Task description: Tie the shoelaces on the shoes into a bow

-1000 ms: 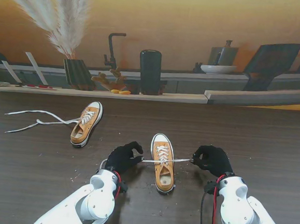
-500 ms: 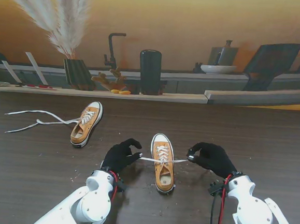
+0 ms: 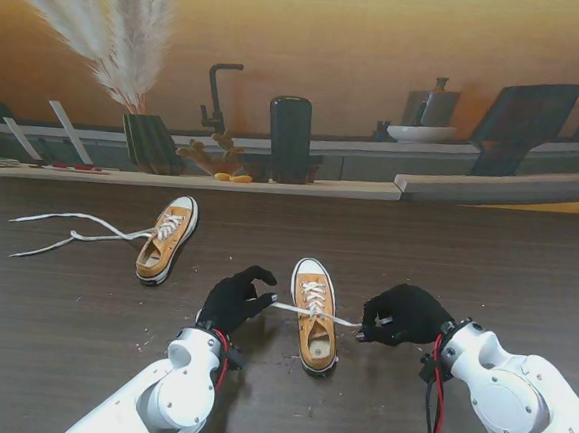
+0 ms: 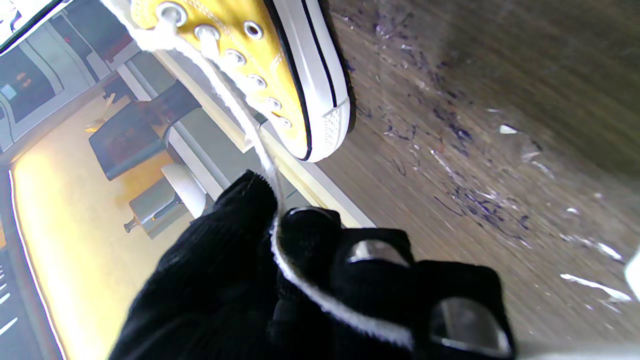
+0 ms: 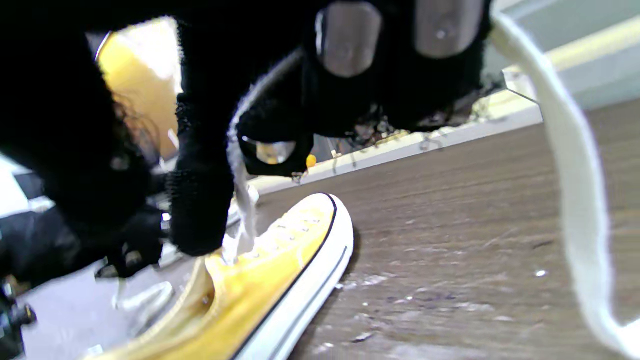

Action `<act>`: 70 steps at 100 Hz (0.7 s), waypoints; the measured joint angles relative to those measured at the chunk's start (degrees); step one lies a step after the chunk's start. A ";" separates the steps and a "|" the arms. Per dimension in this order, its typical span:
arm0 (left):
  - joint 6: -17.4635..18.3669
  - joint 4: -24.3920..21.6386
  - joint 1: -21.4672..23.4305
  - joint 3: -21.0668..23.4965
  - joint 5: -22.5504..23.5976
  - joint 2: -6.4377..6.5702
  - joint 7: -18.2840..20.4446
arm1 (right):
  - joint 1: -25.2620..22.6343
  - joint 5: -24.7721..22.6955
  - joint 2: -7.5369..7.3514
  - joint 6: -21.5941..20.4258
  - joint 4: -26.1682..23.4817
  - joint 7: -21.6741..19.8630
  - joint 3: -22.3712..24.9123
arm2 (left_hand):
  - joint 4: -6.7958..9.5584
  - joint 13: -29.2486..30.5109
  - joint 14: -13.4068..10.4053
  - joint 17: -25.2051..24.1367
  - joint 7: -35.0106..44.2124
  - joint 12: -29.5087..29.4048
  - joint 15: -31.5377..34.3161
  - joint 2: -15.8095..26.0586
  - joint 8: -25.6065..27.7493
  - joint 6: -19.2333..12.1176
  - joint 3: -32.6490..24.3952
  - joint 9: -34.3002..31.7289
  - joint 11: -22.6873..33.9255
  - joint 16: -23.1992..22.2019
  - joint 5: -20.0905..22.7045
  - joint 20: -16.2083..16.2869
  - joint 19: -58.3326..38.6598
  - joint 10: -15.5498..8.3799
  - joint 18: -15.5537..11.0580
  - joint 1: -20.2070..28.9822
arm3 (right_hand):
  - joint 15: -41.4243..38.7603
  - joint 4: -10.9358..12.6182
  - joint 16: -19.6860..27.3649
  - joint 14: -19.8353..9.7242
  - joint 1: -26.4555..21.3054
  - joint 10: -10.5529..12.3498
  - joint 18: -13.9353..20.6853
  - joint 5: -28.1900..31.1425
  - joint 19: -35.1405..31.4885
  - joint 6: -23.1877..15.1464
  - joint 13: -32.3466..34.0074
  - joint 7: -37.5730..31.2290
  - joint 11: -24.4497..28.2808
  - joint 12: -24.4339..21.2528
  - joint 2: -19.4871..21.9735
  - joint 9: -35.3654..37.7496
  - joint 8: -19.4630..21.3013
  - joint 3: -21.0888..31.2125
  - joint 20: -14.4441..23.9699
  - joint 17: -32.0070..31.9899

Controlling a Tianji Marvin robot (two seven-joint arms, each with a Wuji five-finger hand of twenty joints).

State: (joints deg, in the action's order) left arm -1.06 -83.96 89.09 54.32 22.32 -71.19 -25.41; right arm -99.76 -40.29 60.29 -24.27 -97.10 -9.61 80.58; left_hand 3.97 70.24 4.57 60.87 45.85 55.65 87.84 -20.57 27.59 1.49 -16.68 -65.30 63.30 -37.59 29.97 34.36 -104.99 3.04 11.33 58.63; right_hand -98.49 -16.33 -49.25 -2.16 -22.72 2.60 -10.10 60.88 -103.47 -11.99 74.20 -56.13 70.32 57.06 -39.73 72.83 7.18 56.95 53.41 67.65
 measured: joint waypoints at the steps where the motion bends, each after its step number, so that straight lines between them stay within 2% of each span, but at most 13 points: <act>1: 0.03 0.00 -0.01 0.00 0.00 0.00 0.00 | 0.05 -0.74 -0.07 0.00 -0.15 -0.02 -0.08 | 0.00 0.00 0.00 0.00 0.00 0.00 0.00 0.00 -0.01 0.00 0.15 0.00 0.00 0.00 0.00 0.00 0.00 0.00 0.00 0.01 | 0.01 0.00 0.49 -0.20 -0.34 0.03 0.08 -0.10 0.00 0.04 0.00 -0.06 -0.04 0.01 -0.95 -0.16 -0.19 0.45 -0.55 0.00; 7: 0.20 0.00 -0.08 0.02 0.04 0.00 0.04 | 0.35 -6.62 -0.47 0.10 -1.16 0.00 -0.64 | 0.00 0.00 0.00 0.00 -0.29 0.00 -0.01 0.01 -0.06 0.00 0.24 0.00 -0.01 0.00 0.00 0.00 0.00 0.00 0.00 0.01 | 0.23 -1.74 1.33 -0.67 -5.37 0.05 0.81 -2.44 0.00 0.07 0.00 -0.61 -0.05 0.06 -9.43 -1.44 -1.49 7.62 -3.08 -0.03; 11: 0.27 0.00 -0.12 0.04 0.06 0.00 0.07 | 0.56 -10.74 -0.68 0.36 -1.74 0.32 -1.11 | 0.00 0.00 0.00 0.00 -0.54 0.00 -0.04 0.01 -0.67 0.00 0.24 0.00 -0.01 0.00 0.00 -0.01 0.00 0.00 0.00 0.01 | 0.75 -1.79 1.82 -1.08 -7.28 0.25 1.15 -3.25 0.00 0.10 0.00 -0.61 -0.09 0.08 -14.21 -1.91 -2.04 11.15 -4.05 -0.06; 15: 0.30 0.00 -0.13 0.08 0.06 0.00 0.09 | 0.73 -14.55 -0.85 0.78 -2.16 1.12 -1.66 | 0.00 0.00 0.00 0.00 -1.09 0.00 -0.09 0.01 -0.72 0.00 0.24 0.00 -0.02 0.00 0.00 -0.01 0.00 0.00 0.00 0.02 | 1.02 -2.35 2.39 -1.26 -8.67 0.44 1.30 -3.54 0.00 0.10 0.00 -0.58 -0.15 0.68 -16.75 -2.37 -2.68 12.96 -4.57 -0.09; 20: 0.32 0.00 -0.13 0.14 0.06 0.00 0.10 | 0.92 -18.06 -1.01 1.50 -2.33 3.05 -2.45 | 0.00 0.00 0.00 0.00 -1.17 0.00 -0.15 0.01 -0.73 0.00 0.25 0.00 -0.03 0.00 0.00 -0.02 0.00 0.00 0.00 0.03 | 1.54 -2.35 3.05 -1.30 -9.46 0.47 1.32 -3.56 0.00 -0.10 0.00 -0.55 -0.17 1.43 -17.06 -3.35 -3.42 13.97 -5.05 -0.15; 33: 0.45 -0.11 -0.09 0.36 0.10 0.02 0.20 | 1.41 -28.38 -1.43 5.49 -2.59 8.34 -5.01 | 0.00 0.00 0.00 0.00 -1.36 0.01 -0.52 0.05 -1.26 0.00 0.30 0.03 -0.05 0.00 0.00 -0.05 0.00 0.00 0.00 0.03 | 2.96 -2.35 4.62 -1.83 -9.23 0.58 1.32 -4.27 0.00 -1.49 0.00 -0.53 -0.16 4.19 -11.84 -5.82 -5.03 13.97 -5.44 -0.66; 50: 0.51 -0.45 0.02 0.67 0.17 0.14 0.67 | 2.62 -37.78 -2.21 12.09 -2.65 9.36 -8.63 | 0.00 0.00 0.00 0.00 -1.82 0.01 -0.70 0.59 -1.39 0.00 0.33 0.24 -0.05 0.00 0.00 -0.13 0.00 0.00 0.00 0.04 | 5.64 -2.35 7.01 -1.96 -9.16 0.62 0.34 -7.20 0.00 -1.53 0.00 0.38 -0.16 5.47 -5.30 -8.72 -5.78 13.91 -6.41 -1.03; 59: 0.57 -0.66 0.12 0.80 0.20 0.21 0.90 | 3.29 -41.22 -2.55 16.38 -2.47 9.99 -10.60 | 0.00 0.00 0.00 0.00 -1.90 0.01 -0.71 0.59 -1.45 0.00 0.34 0.24 -0.05 0.00 0.00 -0.15 0.00 0.00 0.00 0.04 | 7.35 -2.35 8.60 -2.03 -9.16 1.15 -0.79 -10.15 0.28 -1.30 0.00 2.83 -0.17 5.53 -2.00 -10.79 -6.29 13.81 -6.92 -1.40; 64: 0.63 -0.80 0.20 0.88 0.20 0.26 1.05 | 3.80 -41.71 -2.63 18.62 -1.98 10.51 -11.75 | 0.00 0.00 0.00 0.00 -2.47 0.01 -0.72 0.59 -1.57 0.00 0.34 0.25 -0.05 0.00 0.00 -0.23 0.00 0.00 0.00 0.04 | 8.27 -2.35 9.35 -2.05 -9.15 1.17 -1.35 -10.63 0.68 -0.17 0.00 4.30 -0.16 5.53 -0.14 -11.45 -6.36 13.65 -7.21 -1.44; 68: 0.71 -0.95 0.29 0.96 0.20 0.31 1.22 | 4.25 -41.84 -2.64 20.55 -1.49 10.63 -12.67 | 0.00 0.00 0.00 0.00 -2.51 0.01 -0.76 0.59 -1.99 0.00 0.34 0.25 -0.05 0.00 0.00 -0.27 0.00 0.00 0.01 0.04 | 9.11 -2.35 10.06 -2.07 -9.10 1.23 -1.55 -12.21 0.91 0.77 0.00 7.27 -0.17 5.53 2.00 -12.26 -6.39 11.52 -7.29 -1.60; 70: 0.77 -1.04 0.35 1.02 0.20 0.33 1.31 | 4.47 -42.00 -2.64 21.58 -1.25 10.60 -13.15 | 0.00 0.00 0.00 0.00 -2.51 0.01 -0.78 0.59 -2.07 0.00 0.34 0.25 -0.05 0.00 0.00 -0.30 0.00 0.00 0.01 0.04 | 9.23 -1.67 10.20 -2.08 -9.09 1.32 -1.76 -13.06 1.16 1.24 0.00 8.87 -0.16 5.53 2.85 -13.01 -6.39 11.44 -7.34 -1.63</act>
State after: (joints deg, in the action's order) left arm -0.29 -85.00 89.44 55.34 22.53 -70.86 -24.10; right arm -95.29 -82.29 57.65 -2.69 -98.35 0.99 67.43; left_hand 3.97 70.24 4.57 60.87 43.33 55.65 87.06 -19.97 25.52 1.49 -16.33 -65.05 63.25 -37.59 29.97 34.05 -104.99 3.03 11.34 58.67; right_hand -89.26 -18.00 -39.05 -4.24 -31.81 3.92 -11.86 47.82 -102.30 -10.76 74.20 -47.27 70.16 62.59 -36.88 59.82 0.79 68.39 46.07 66.01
